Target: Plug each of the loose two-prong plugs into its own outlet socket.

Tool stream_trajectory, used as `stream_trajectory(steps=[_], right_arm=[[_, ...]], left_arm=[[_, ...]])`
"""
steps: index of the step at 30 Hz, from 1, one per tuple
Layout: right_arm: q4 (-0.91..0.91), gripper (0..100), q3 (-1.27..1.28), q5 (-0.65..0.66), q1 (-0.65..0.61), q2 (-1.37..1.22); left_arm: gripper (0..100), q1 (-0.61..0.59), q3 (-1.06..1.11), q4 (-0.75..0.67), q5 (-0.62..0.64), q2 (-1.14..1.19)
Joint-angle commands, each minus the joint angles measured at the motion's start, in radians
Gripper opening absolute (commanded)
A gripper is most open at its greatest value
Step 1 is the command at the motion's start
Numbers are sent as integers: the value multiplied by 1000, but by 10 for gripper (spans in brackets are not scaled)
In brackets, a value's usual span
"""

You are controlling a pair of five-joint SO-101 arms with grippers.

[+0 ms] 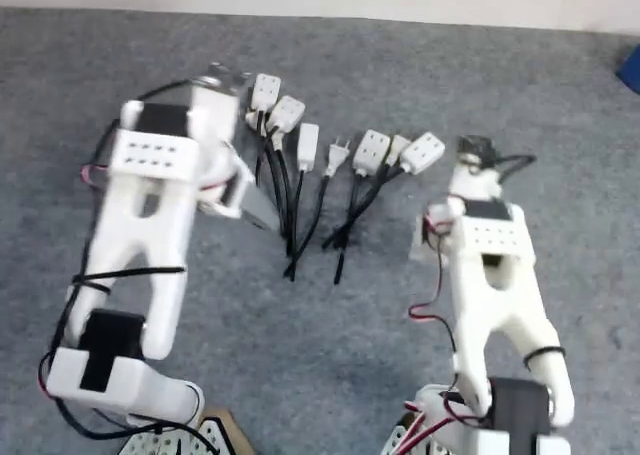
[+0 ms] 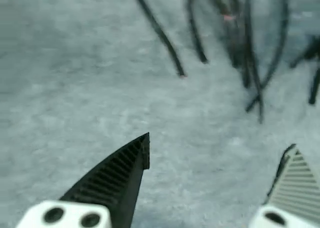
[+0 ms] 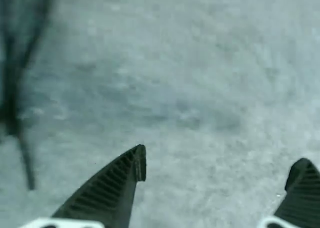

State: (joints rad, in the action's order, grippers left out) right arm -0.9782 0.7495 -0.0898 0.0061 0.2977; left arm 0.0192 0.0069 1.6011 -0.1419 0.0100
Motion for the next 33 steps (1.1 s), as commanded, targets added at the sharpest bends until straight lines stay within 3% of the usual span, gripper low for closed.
stream_trajectory(steps=[1,8,13,28,33], right_arm=[[113,421,90,-12,28,134],[117,421,185,-14,-12,309],[119,421,205,-15,-22,337],[119,421,206,-9,-36,335],[131,421,206,-8,-35,335]], left_arm=[[393,74,68,-11,12,-88],[393,102,269,-109,8,-341],[393,105,395,-207,8,-378],[397,117,401,-227,5,-344],[396,108,375,-236,-69,-344]])
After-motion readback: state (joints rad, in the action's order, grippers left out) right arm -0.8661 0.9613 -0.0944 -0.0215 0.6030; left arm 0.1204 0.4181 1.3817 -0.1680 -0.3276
